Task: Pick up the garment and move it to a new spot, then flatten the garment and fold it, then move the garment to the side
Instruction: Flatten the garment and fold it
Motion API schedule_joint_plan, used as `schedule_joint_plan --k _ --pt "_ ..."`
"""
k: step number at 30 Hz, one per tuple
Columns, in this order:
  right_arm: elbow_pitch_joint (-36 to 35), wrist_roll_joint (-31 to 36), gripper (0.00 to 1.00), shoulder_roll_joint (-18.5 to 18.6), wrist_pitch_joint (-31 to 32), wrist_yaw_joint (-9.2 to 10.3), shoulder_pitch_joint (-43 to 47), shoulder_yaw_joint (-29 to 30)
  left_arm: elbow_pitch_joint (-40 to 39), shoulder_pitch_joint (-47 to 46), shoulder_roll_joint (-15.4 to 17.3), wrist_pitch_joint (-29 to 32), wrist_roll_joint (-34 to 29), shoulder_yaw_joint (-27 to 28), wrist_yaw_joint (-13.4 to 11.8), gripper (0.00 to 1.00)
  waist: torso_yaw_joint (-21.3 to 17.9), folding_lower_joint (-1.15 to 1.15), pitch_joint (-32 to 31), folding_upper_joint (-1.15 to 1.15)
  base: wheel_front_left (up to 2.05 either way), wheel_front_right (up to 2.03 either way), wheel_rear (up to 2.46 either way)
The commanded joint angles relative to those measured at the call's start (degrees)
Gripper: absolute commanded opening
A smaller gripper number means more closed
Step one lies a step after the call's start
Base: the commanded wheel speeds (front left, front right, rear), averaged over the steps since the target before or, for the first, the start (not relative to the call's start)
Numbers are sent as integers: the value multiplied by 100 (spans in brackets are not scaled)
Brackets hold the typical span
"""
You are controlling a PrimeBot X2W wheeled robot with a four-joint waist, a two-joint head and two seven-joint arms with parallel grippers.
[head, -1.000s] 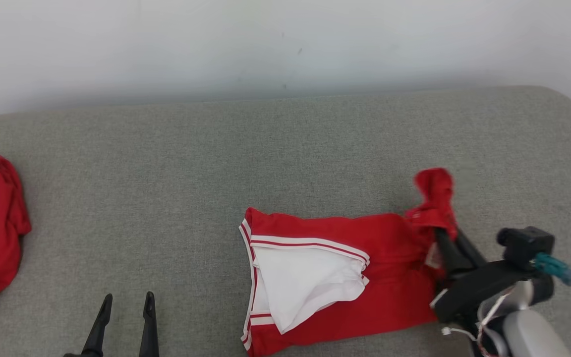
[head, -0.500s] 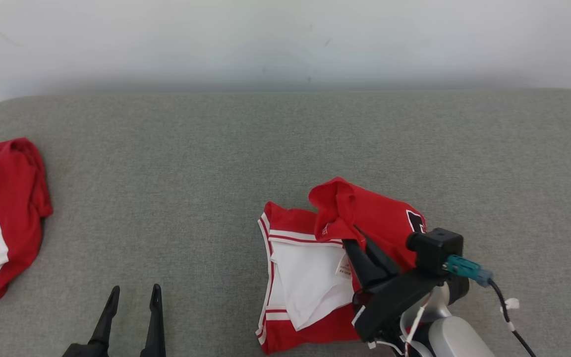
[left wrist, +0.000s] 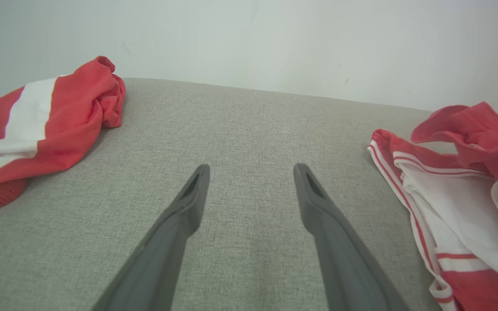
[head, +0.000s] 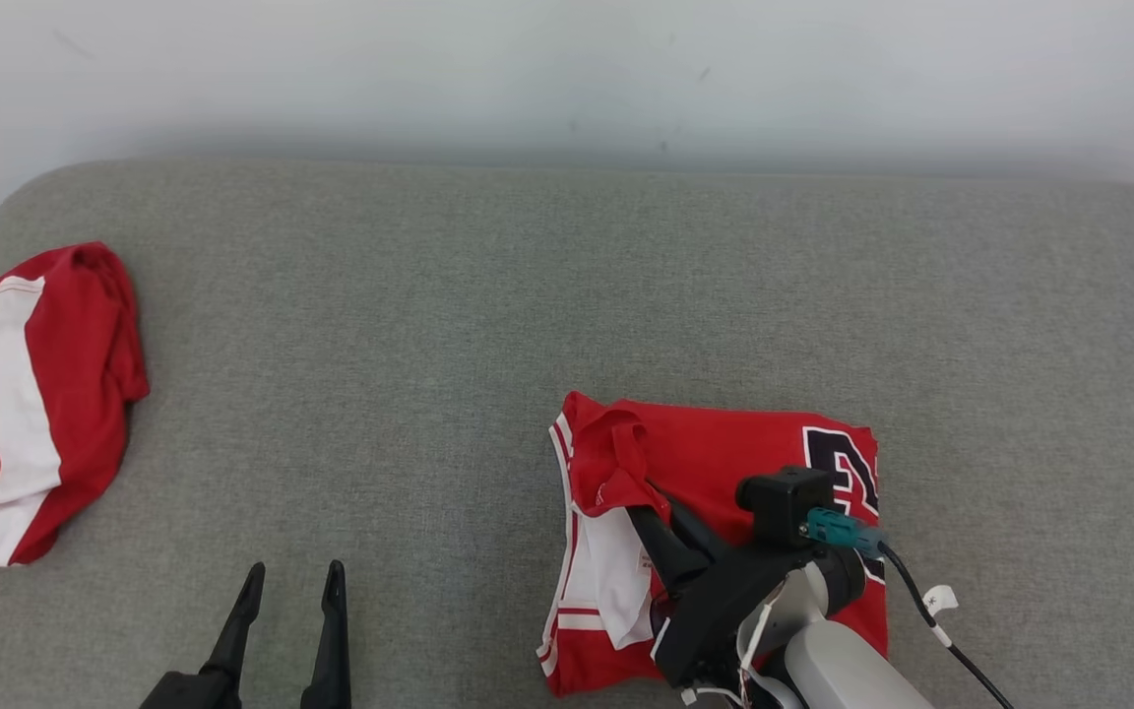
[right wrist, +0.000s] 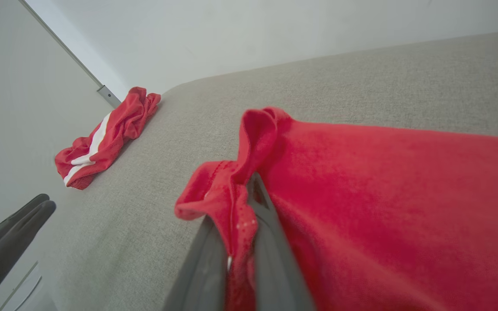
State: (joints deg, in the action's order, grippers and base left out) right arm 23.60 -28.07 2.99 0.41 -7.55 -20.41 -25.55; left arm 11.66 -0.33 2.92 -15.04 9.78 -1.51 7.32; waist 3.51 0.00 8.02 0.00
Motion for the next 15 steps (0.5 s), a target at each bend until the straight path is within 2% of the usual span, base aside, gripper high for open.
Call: schedule_joint_plan --k 1,7,8,9,10,15 --pt "77 -30 0 -20 -67 15 -83 -35 19 -67 -6 -10 24 -12 -8 100 30 0 -3 0 0 0 0" --pt "897 -270 0 -20 -426 15 -452 -230 84 -96 -7 -10 87 -79 -21 100 92 0 -7 0 0 0 0" --pt "977 -334 16 -20 -457 15 -491 -282 98 -91 -6 -10 90 -84 -21 100 100 0 -17 0 0 0 0" --pt "1035 -380 62 -21 -486 15 -528 -345 110 -84 -6 -10 85 -91 -20 100 104 0 -29 0 0 0 0" --pt "1070 -476 100 -23 -524 15 -558 -420 126 -73 -7 -10 80 -97 -20 100 106 0 -46 0 0 0 0" --pt "1100 -657 100 -19 -848 15 -714 -521 181 4 -6 -10 43 -109 -16 100 94 0 -152 0 0 0 0"
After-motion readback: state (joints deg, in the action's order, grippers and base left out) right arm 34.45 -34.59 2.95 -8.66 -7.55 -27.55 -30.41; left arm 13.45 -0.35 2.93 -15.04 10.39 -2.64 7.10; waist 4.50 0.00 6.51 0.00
